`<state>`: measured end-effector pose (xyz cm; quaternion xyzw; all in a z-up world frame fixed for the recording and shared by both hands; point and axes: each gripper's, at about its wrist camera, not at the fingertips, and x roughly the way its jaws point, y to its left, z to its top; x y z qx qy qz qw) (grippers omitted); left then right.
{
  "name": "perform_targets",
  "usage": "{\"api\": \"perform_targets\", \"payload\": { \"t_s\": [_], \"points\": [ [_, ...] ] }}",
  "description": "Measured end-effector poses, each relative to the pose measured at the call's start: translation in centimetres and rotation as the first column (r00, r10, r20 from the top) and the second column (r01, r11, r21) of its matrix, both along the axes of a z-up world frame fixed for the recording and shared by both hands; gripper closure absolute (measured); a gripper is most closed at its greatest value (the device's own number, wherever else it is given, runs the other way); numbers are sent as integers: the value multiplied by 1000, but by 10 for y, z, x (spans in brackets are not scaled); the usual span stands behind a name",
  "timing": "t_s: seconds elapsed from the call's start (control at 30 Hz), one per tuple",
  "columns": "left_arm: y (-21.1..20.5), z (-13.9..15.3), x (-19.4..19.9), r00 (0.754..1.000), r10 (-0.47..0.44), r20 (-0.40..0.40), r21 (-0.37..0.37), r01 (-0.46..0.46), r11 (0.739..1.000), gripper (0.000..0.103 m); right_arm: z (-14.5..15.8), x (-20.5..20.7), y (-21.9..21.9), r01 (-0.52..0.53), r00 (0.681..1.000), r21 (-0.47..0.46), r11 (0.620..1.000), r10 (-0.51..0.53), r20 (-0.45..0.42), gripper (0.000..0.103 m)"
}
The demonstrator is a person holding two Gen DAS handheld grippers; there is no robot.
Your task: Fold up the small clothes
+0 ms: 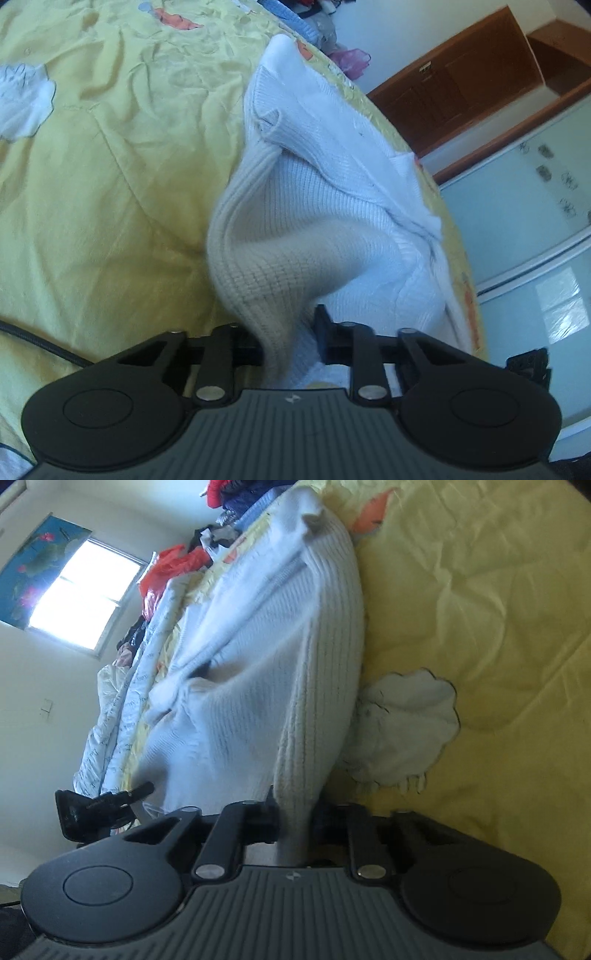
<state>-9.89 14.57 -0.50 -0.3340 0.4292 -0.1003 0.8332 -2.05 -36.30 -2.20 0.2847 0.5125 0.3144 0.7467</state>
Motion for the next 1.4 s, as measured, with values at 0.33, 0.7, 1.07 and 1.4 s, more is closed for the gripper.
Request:
{"api": "perform_targets", "payload": {
  "t_s": [0.33, 0.7, 1.07, 1.4],
  "points": [
    [0, 57, -23, 979, -163, 125, 114, 149, 982, 95, 78, 3, -22, -114, 981, -34, 993, 118, 155, 88],
    [30, 67, -32, 983, -182, -5, 238, 178, 955, 91, 48, 11, -44, -57, 998, -214, 975, 60, 8, 43],
    [-57, 90, 132, 935, 125, 332, 380, -254, 889, 16, 88, 127, 53, 220, 905, -157, 963, -141, 401, 43],
    [-127, 5, 159, 971, -53, 232, 658, -117, 743, 12, 26, 135, 174, 242, 794, -482, 842, 114, 598, 31]
  ]
}}
